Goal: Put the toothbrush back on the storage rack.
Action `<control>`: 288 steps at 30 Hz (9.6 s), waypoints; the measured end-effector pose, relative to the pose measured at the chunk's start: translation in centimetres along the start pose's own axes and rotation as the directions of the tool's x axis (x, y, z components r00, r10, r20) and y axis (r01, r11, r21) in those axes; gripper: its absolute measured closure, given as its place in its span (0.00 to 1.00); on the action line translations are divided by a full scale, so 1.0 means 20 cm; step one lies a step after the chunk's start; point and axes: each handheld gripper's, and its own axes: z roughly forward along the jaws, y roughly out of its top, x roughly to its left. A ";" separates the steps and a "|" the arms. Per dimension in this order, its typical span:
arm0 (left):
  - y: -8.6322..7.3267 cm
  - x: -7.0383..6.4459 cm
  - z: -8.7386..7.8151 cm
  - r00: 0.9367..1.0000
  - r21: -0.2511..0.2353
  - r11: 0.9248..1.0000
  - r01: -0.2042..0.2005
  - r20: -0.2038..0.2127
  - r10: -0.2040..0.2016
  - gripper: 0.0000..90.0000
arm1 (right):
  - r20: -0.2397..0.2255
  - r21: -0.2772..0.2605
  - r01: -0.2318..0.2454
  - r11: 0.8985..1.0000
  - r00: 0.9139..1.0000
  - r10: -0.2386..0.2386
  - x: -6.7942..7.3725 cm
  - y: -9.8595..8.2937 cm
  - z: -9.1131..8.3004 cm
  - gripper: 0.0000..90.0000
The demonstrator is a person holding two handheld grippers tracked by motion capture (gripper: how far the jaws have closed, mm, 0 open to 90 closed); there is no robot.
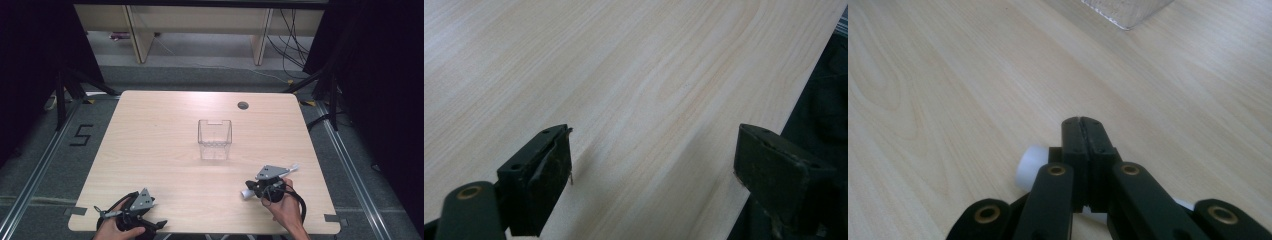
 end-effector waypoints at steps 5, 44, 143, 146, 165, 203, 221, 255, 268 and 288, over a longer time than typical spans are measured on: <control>0.00 0.00 0.00 1.000 0.001 1.000 -0.006 0.002 0.006 0.16 | -0.020 0.002 -0.011 1.000 1.000 0.011 0.03 0.00 0.03 1.00; 0.00 0.01 -0.01 1.000 -0.002 1.000 -0.008 0.002 0.008 0.16 | -0.035 0.082 -0.016 0.997 0.999 0.019 -0.02 -0.16 -0.12 0.99; 0.00 0.01 0.00 1.000 0.003 1.000 0.005 0.001 -0.005 0.16 | -0.010 0.528 0.079 0.845 0.996 -0.087 -0.24 0.23 0.13 0.65; 0.00 0.02 0.00 1.000 0.013 1.000 -0.001 0.005 0.001 0.16 | -0.028 0.537 0.096 0.838 0.995 -0.096 -0.27 0.23 0.14 0.68; 0.00 0.01 0.00 1.000 0.004 1.000 -0.007 0.005 0.007 0.16 | -0.054 0.625 0.091 0.775 0.996 -0.073 -0.30 0.27 0.19 0.73; 0.00 0.01 0.00 1.000 -0.015 1.000 0.011 0.002 -0.011 0.17 | 0.006 0.454 0.077 0.888 0.996 -0.089 -0.35 0.33 -0.06 0.74; 0.00 0.01 0.00 1.000 -0.022 1.000 0.011 -0.001 -0.011 0.17 | 0.036 0.177 0.022 0.984 0.999 -0.029 -0.42 0.39 -0.19 0.74; 0.00 0.01 0.00 1.000 -0.018 1.000 0.007 0.001 -0.007 0.16 | -0.001 -0.137 -0.034 0.990 0.999 0.034 -0.49 0.53 -0.25 0.74; 0.00 0.02 0.00 1.000 -0.022 1.000 0.013 -0.003 -0.013 0.16 | -0.031 -0.154 -0.030 0.988 0.999 0.026 -0.45 0.65 -0.23 0.74; 0.00 0.01 0.00 1.000 -0.022 1.000 0.014 -0.002 -0.014 0.16 | -0.070 -0.185 -0.002 0.983 0.997 -0.011 -0.38 0.80 -0.17 0.74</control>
